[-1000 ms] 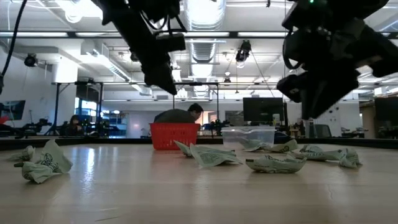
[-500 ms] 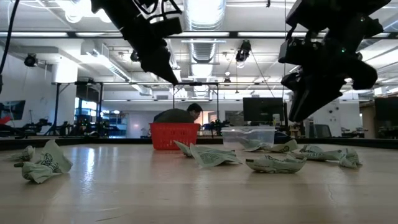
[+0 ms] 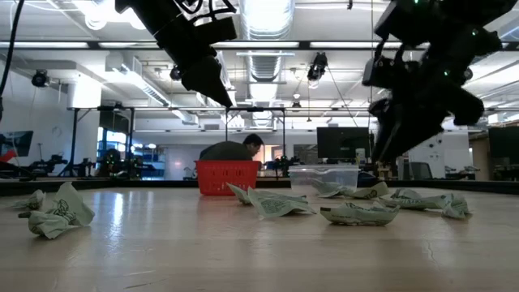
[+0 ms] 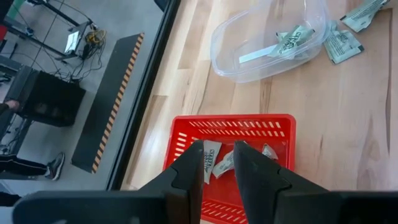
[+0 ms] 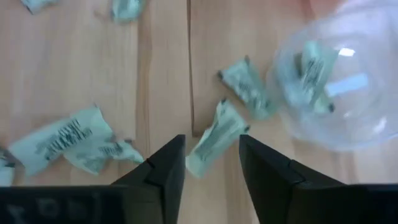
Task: Pick and place items into bin
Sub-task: Put the white stevia packet into the transparent bin
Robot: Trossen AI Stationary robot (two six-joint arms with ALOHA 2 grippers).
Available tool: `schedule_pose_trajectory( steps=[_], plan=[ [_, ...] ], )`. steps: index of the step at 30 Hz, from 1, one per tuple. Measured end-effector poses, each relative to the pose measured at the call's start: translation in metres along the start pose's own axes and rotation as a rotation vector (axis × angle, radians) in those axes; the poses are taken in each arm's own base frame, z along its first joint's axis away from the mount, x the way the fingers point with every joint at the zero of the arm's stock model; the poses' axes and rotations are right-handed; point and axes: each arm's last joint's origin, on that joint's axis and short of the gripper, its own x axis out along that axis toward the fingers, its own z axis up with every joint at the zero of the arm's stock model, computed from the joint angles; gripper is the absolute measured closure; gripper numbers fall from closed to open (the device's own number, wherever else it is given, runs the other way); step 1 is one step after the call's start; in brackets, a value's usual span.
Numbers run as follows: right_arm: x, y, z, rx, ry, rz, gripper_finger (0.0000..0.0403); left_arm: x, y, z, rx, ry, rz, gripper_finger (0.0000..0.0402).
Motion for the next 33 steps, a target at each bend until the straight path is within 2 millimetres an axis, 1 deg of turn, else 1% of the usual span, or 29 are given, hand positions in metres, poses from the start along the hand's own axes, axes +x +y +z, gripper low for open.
schedule_pose_trajectory(
  steps=[2,9,14,19,23,26,33],
  plan=[
    [0.006,0.001,-0.005,0.01,0.025,-0.001,0.0242,0.0,0.0,0.0,0.0,0.0,0.0,0.0331],
    [0.018,0.003,-0.007,0.026,0.014,0.0,0.0215,0.0,0.0,0.001,-0.009,-0.012,0.002,0.0331],
    [0.029,0.005,-0.009,0.016,0.04,-0.003,0.0215,0.0,0.0,0.002,-0.011,-0.015,0.003,0.0331],
    [0.039,0.007,-0.011,0.01,0.056,-0.005,0.0225,0.0,0.0,0.002,-0.01,-0.015,0.003,0.0331],
    [0.044,0.008,-0.012,0.001,0.063,-0.02,0.0242,0.0,0.0,0.002,-0.011,-0.015,0.003,0.0331],
    [0.044,0.008,-0.011,0.002,0.062,-0.019,0.0266,0.0,0.0,0.002,-0.011,-0.015,0.003,0.0331],
    [0.041,0.006,-0.012,-0.016,0.063,-0.04,0.0352,0.0,0.0,0.002,-0.011,-0.015,0.003,0.0331]
  ],
)
